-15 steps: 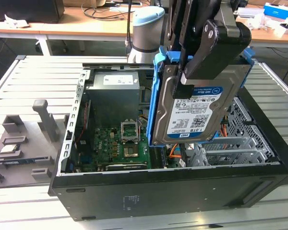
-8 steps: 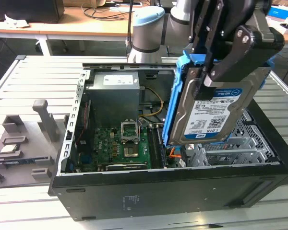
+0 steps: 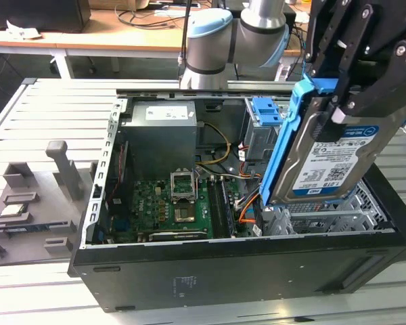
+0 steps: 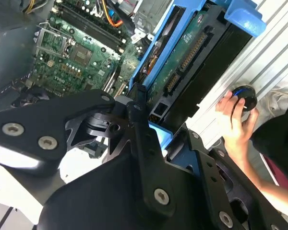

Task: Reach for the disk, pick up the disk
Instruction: 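Pick up the disk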

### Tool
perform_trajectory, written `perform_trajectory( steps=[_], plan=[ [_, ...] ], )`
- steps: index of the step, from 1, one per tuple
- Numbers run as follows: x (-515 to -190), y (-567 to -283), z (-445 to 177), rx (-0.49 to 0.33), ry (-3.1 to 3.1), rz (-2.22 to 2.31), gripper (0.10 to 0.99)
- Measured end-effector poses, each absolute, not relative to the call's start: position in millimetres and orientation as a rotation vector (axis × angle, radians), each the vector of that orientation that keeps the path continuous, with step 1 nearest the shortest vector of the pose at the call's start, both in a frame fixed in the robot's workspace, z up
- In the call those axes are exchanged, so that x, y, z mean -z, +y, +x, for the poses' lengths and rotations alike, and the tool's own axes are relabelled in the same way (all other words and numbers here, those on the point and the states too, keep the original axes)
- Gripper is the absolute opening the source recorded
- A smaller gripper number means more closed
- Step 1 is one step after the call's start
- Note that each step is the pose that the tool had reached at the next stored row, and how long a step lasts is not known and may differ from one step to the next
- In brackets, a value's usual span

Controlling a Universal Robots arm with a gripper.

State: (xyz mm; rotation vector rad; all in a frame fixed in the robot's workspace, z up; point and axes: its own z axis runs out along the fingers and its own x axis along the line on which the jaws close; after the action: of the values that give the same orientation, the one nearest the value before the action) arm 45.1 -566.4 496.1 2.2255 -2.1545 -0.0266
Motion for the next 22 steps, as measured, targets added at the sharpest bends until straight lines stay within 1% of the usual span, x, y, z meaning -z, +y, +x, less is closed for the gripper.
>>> perform_trajectory(
  steps=[12,17,22],
  plan=[
    [-494.5,-566.3,89.0,0.027,-2.154,2.226,0.365],
    [-477.7,-565.9,91.2,0.027,-2.154,2.226,0.365],
    [-467.0,-554.4,96.0,0.026,-2.154,2.225,0.365]
  ],
)
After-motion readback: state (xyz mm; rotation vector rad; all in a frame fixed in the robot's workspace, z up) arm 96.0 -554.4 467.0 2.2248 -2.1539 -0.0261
